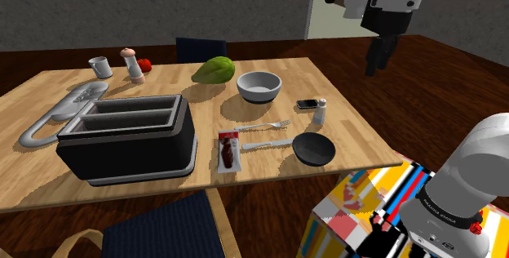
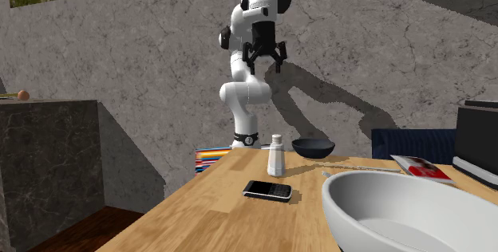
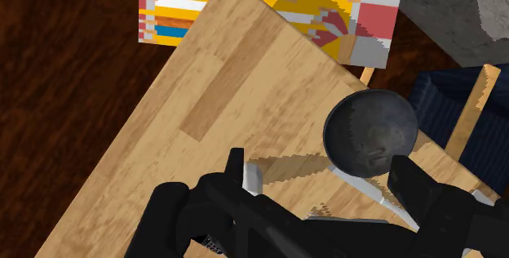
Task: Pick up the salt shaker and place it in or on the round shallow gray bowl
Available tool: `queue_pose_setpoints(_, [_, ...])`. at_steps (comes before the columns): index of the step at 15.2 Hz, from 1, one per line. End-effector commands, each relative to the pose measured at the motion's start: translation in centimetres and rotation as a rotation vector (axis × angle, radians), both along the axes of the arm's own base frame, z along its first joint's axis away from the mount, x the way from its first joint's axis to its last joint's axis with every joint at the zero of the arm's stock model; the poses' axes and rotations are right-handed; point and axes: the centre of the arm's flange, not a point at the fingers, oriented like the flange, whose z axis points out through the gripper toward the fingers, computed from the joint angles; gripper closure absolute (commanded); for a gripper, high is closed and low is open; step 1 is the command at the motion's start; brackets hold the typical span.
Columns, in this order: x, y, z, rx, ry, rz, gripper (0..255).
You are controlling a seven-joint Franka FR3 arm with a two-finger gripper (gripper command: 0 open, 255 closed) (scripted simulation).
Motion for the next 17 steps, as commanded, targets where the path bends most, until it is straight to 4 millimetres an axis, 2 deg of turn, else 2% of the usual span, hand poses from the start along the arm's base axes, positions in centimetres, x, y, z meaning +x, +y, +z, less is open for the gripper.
queue_pose_setpoints(1, [0.0,0.0,0.0,0.0,0.0,0.0,0])
queue_pose_setpoints(9, [6.5,1.4,-7.6,-0.086,-0.043,-0.043,0])
queue_pose_setpoints(17, [13.4,1.8,-15.1,-0.172,-0.086,-0.085,0])
